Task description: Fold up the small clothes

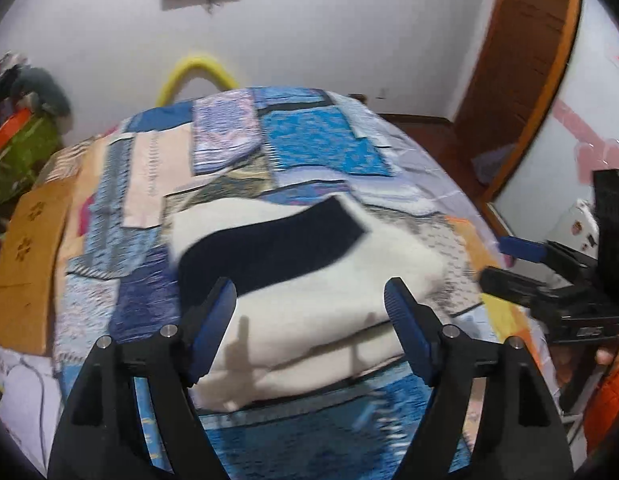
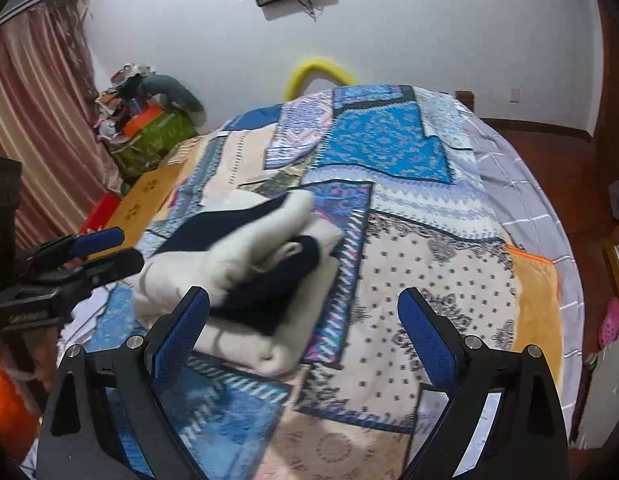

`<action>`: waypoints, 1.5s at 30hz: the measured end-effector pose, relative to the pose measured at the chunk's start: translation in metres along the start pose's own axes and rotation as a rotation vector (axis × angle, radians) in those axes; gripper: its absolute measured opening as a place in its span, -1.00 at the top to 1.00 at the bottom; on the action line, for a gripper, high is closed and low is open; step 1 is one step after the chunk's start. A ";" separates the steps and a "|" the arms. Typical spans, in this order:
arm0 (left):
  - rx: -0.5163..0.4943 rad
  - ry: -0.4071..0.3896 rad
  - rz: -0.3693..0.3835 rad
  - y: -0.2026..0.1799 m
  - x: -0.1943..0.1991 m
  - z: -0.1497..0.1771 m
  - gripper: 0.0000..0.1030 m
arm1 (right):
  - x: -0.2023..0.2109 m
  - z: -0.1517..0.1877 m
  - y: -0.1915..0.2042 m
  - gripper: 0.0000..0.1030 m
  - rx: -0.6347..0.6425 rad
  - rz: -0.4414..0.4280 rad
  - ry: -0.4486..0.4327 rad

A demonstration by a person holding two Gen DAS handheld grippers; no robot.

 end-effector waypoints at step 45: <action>0.195 0.219 -0.069 0.096 -0.045 0.128 -0.54 | -0.037 0.037 0.028 0.75 -0.009 -0.053 0.085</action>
Point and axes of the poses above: each gripper's, at about its wrist camera, not at the fingertips, and x roughly against the way its jaws point, y to its left, z to its underside, the point moved 5 cm from there along -x, roughly the way its jaws point, and after that the axes turned 9 degrees about -x, right-handed, at the moved point
